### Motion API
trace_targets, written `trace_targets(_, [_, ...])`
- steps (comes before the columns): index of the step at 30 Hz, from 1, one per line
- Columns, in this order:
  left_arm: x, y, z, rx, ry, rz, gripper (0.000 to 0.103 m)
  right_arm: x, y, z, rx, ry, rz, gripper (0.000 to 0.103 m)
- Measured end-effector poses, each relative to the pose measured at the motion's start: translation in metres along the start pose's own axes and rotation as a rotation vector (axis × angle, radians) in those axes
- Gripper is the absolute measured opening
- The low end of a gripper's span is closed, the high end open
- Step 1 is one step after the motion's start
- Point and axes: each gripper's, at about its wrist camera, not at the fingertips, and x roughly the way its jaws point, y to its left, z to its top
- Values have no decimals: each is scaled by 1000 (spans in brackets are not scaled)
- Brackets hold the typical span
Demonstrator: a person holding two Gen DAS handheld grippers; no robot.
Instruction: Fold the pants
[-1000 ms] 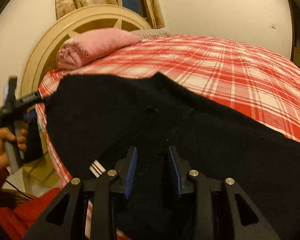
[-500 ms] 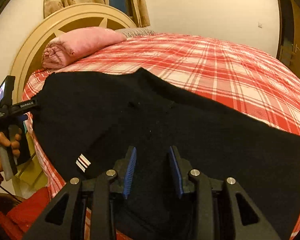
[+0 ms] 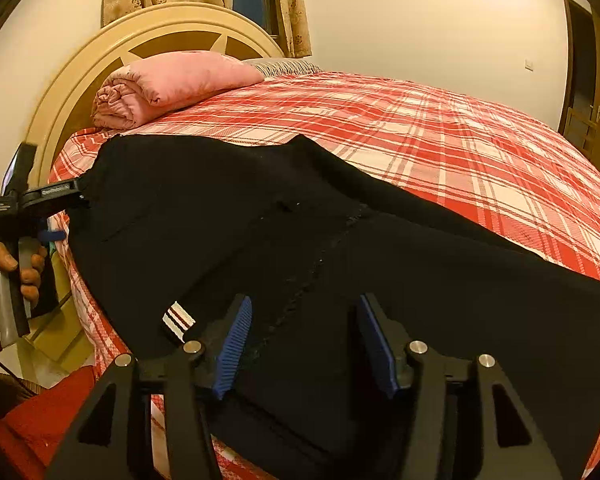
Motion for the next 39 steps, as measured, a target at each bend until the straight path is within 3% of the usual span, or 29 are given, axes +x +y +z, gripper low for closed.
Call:
trace_targets(4, [0, 32, -7, -224, 9, -86, 99, 0, 0, 0, -1, 0, 4, 59])
trace_targets(12, [-6, 24, -8, -246, -45, -215, 97, 0, 1, 0, -7, -1, 8, 60])
trace_targets(15, [-6, 23, -6, -260, -56, -243, 83, 1, 2, -1, -7, 0, 8, 60])
trace_targets(20, [-1, 24, -8, -248, -47, -244, 78, 1, 1, 0, -6, 1, 9, 61])
trace_targets(25, [-2, 38, -1, -341, -52, -255, 80, 1, 1, -1, -2, -1, 11, 61])
trace_targets(30, [4, 19, -3, -234, -49, -178, 80, 1, 1, -2, -1, -4, 16, 62])
trace_targets(35, [2, 23, 0, -231, -61, -196, 50, 0, 0, -2, 6, -8, 22, 62])
trace_targets(37, [-1, 28, 1, -227, -67, -235, 33, 0, 1, -2, 2, -7, 19, 62])
trace_targets(39, [-3, 25, 4, -204, -73, -249, 31, 0, 0, -1, 0, -5, 20, 62])
